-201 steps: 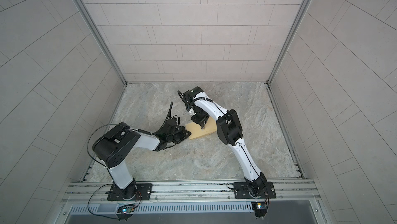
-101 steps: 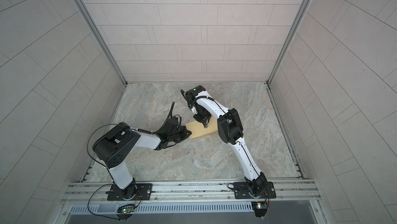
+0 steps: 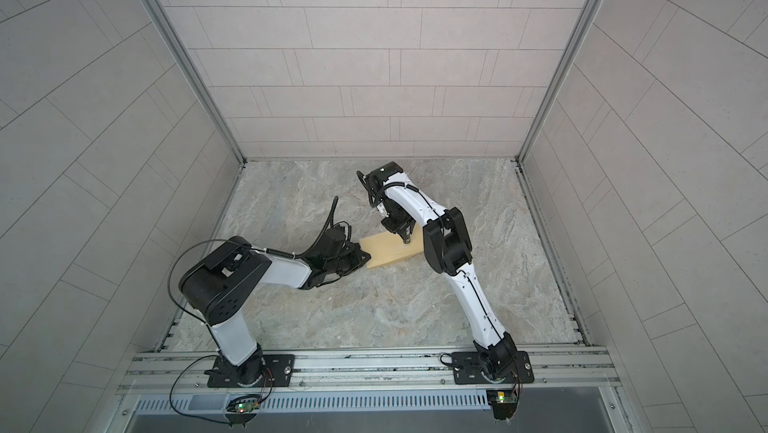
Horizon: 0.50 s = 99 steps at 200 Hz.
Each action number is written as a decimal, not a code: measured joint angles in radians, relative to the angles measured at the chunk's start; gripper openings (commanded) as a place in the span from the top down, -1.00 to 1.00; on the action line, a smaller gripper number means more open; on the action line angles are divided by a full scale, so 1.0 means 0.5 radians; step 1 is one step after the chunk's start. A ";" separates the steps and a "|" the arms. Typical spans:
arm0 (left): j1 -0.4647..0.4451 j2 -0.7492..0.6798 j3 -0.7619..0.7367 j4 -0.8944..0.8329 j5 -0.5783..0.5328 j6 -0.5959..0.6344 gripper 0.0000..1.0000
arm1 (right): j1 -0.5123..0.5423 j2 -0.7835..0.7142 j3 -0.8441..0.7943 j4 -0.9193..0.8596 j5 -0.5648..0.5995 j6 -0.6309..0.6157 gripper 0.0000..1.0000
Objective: Place the letter into the envelope and seal it
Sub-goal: 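Rub the glue stick along the flap while the left gripper holds the envelope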
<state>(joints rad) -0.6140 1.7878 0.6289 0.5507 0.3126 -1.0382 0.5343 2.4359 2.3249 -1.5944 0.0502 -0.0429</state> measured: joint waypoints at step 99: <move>-0.004 0.000 0.007 -0.011 -0.007 -0.001 1.00 | -0.059 -0.227 0.053 0.130 -0.509 -0.048 1.00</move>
<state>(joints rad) -0.6159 1.7878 0.6323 0.5449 0.3092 -1.0386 0.5049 2.3226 2.3512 -1.5291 -0.2043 -0.0669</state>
